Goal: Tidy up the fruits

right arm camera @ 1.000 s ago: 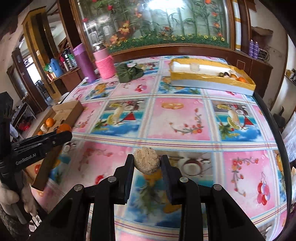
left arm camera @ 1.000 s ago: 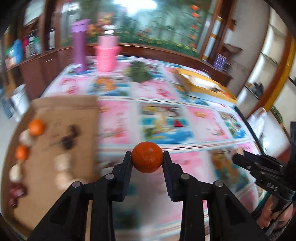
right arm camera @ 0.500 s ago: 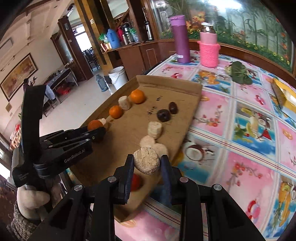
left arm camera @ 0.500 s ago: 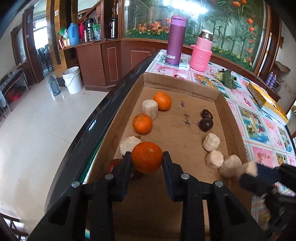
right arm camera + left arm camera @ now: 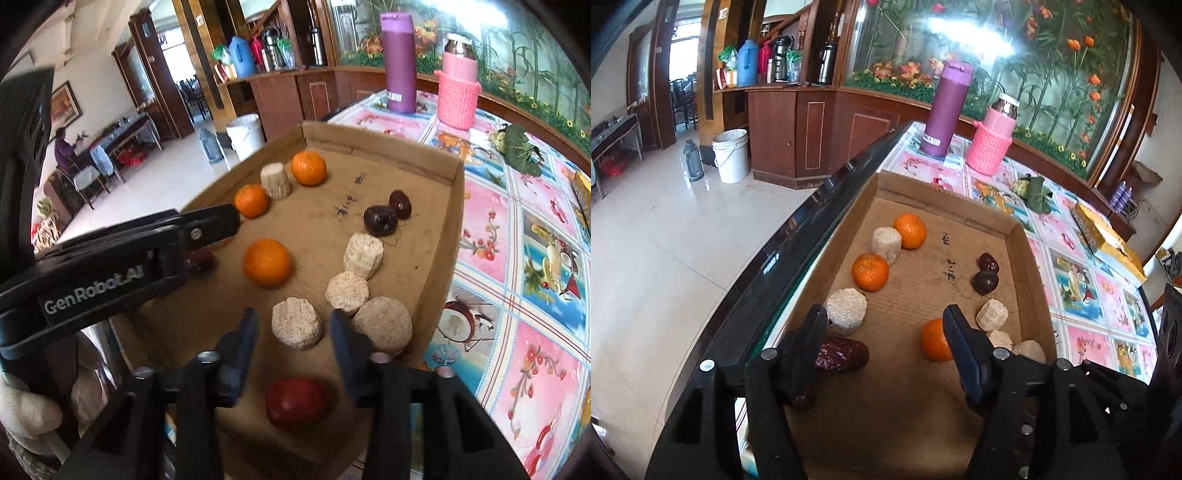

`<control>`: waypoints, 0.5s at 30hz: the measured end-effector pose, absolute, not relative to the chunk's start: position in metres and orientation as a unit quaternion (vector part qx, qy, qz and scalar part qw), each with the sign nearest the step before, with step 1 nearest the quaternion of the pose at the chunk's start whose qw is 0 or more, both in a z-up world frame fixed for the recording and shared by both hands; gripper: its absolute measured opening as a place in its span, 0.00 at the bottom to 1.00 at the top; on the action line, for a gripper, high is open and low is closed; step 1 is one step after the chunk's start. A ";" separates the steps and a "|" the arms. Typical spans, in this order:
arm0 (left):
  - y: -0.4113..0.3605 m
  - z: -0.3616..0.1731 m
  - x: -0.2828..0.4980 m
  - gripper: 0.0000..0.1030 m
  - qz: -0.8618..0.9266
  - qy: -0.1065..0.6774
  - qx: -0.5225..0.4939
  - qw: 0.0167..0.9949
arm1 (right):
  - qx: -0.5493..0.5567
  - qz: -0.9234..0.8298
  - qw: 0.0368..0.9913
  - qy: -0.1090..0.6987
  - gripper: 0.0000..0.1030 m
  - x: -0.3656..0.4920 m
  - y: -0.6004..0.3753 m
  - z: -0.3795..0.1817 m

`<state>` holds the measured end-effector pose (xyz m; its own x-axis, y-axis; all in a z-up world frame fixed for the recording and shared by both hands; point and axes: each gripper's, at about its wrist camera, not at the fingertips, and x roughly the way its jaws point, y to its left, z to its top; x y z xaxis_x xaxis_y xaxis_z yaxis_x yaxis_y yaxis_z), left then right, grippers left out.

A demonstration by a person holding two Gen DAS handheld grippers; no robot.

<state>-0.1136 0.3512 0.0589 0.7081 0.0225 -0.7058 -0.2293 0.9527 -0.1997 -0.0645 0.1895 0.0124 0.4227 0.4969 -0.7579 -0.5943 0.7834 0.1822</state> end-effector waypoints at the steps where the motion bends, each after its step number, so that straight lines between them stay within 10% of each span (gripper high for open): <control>1: 0.350 0.063 -0.118 0.63 0.074 0.371 -0.139 0.915 | -0.052 0.323 0.846 0.422 0.54 -0.067 0.186 0.016; 15: 0.254 0.102 -0.178 0.95 0.175 0.283 -0.027 0.943 | 0.048 0.196 0.918 0.340 0.72 -0.124 0.053 0.060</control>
